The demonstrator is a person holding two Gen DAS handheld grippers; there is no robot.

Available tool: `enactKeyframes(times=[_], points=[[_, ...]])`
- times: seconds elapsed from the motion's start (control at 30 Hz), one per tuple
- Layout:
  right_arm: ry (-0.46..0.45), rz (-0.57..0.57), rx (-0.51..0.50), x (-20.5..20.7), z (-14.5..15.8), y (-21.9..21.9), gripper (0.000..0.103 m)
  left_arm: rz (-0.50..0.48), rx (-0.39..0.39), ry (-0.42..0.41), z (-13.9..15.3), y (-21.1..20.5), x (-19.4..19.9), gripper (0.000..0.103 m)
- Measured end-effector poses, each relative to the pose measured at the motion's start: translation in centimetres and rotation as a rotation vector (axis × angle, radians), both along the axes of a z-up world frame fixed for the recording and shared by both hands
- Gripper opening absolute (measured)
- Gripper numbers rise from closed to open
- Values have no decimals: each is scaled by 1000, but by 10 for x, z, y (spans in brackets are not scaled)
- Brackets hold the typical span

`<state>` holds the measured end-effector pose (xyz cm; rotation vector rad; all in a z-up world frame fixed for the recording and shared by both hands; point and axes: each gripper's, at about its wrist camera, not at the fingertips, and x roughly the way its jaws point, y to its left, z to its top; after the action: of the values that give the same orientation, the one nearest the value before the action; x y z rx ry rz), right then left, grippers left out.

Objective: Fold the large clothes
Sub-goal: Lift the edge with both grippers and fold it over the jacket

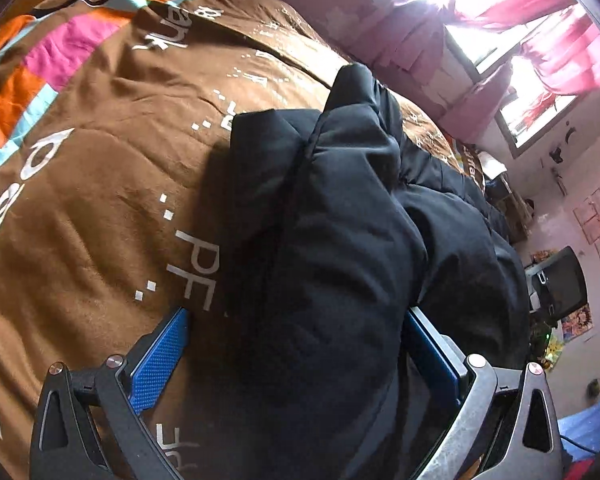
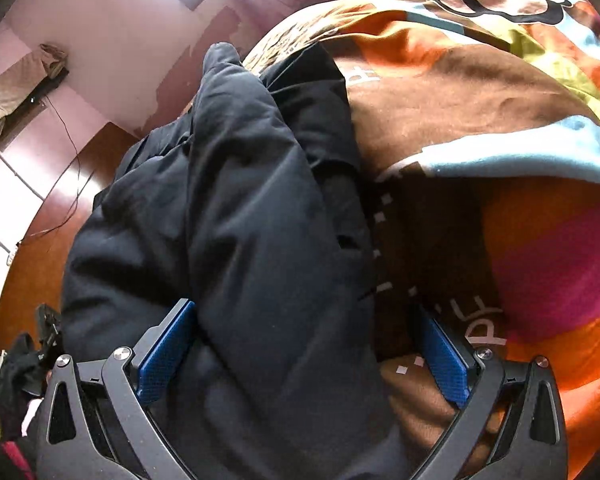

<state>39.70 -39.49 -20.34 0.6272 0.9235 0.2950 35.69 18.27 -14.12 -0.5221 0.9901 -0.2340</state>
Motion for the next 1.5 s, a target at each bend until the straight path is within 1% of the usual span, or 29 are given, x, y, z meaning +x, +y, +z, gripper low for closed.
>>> enactKeyframes(times=[0.1,0.2,0.23,0.27,0.3,0.33,0.4,0.43,0.47,0.5,0.53,0.57,0.6,0.63,0.67,0.7,0.73,0.83,0.87,0.93,0.97,1.07,1.13,1.23,1.27,1.33,1.4,1.47,1.5], points=[[49,-5,7,6,2,1,102,-22,-8,30,-3,-1,5,103],[77,-5,5,11,6,4,102,-29,6,61,-4,-8,11,103],[85,-2,0,12,7,7,101,-34,13,72,-2,-12,12,101],[89,-2,0,12,9,9,97,-38,16,77,-1,-16,13,94],[90,-3,3,11,11,11,91,-44,13,78,0,-20,12,90],[90,-6,2,10,12,13,88,-43,16,83,2,-23,12,87],[92,-10,-9,3,18,17,77,-35,46,95,6,-28,12,79],[94,-9,-8,2,21,18,74,-33,52,97,8,-30,11,73],[96,-10,-5,1,23,19,67,-27,59,100,10,-32,9,66],[98,-11,-6,-2,26,21,60,-23,58,102,13,-33,8,62],[97,-10,-14,-3,31,23,56,-16,59,102,17,-35,6,54],[92,-8,-24,-8,37,32,47,-11,63,104,21,-37,5,44],[85,-6,-32,-12,41,35,37,-10,69,103,25,-40,3,39],[73,-3,-46,-14,50,38,32,-7,82,97,31,-37,-1,31],[63,1,-62,-19,56,42,24,-7,100,92,39,-38,-4,26],[51,5,-80,-21,64,45,18,-4,117,88,47,-41,-6,23],[23,7,-97,-23,78,50,16,1,127,84,55,-43,-9,21],[-53,19,-74,-27,112,57,13,23,99,39,85,-41,-16,18],[-70,21,-78,-33,121,59,13,24,94,8,99,-38,-18,17],[-120,34,-73,-37,147,66,13,25,121,-46,123,-35,-24,17],[-138,44,-70,-42,151,71,12,32,153,-77,139,-33,-29,16],[-214,90,-88,-51,176,88,12,55,208,-155,172,-22,-45,16],[-283,117,-103,-54,196,106,12,67,239,-190,189,-12,-55,16],[-353,138,-113,-62,208,123,12,101,269,-237,205,5,-66,16],[-364,140,-115,-66,211,128,12,112,272,-246,207,9,-68,16],[-374,142,-120,-59,211,138,12,134,275,-253,204,16,-68,16],[-371,143,-132,-51,206,147,12,152,273,-240,195,21,-66,16],[-340,155,-154,-45,197,158,12,167,278,-204,174,25,-56,16],[-314,161,-174,-40,187,163,12,171,275,-183,162,27,-52,16]])
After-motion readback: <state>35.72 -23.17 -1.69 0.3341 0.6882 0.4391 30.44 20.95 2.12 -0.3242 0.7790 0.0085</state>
